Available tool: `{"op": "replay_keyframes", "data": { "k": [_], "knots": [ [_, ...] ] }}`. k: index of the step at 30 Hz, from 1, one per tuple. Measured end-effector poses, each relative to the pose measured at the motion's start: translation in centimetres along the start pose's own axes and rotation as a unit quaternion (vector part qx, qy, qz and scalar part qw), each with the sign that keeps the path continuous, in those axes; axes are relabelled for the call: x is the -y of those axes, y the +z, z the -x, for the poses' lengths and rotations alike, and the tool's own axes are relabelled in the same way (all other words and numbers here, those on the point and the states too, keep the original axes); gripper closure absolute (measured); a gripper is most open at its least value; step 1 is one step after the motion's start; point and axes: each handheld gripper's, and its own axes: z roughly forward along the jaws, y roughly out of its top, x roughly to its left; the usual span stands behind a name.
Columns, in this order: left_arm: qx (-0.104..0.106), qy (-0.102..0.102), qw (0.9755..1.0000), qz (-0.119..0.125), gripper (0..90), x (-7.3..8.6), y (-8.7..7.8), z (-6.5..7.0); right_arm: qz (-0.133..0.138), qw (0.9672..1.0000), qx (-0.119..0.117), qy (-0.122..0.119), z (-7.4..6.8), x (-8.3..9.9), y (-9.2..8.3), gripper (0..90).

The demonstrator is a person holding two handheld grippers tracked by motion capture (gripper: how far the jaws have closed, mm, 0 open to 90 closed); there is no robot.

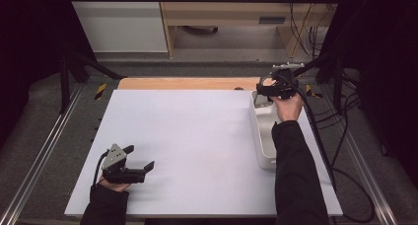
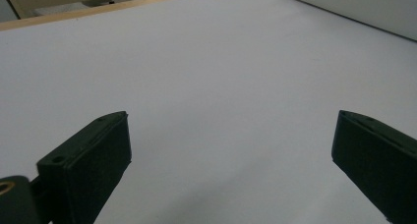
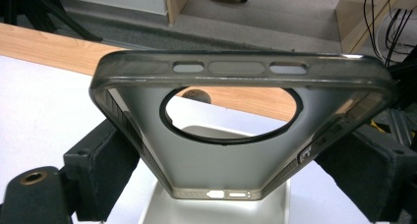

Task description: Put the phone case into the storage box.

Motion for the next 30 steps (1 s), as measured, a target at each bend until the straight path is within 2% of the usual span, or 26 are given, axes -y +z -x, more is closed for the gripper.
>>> {"op": "replay_keyframes", "data": {
  "k": [21, 30],
  "knots": [
    [0.002, 0.002, 1.0, -0.003, 0.9, 0.1, 0.2, 0.0, -0.024, 0.9994, 0.017, 0.016, -0.1, 0.7, 3.1, 12.0],
    [0.004, 0.002, 1.0, -0.003, 0.9, 0.1, 0.2, 0.0, -0.035, 0.999, 0.025, 0.015, -0.2, 1.0, 4.0, 12.0]
  ]
}}
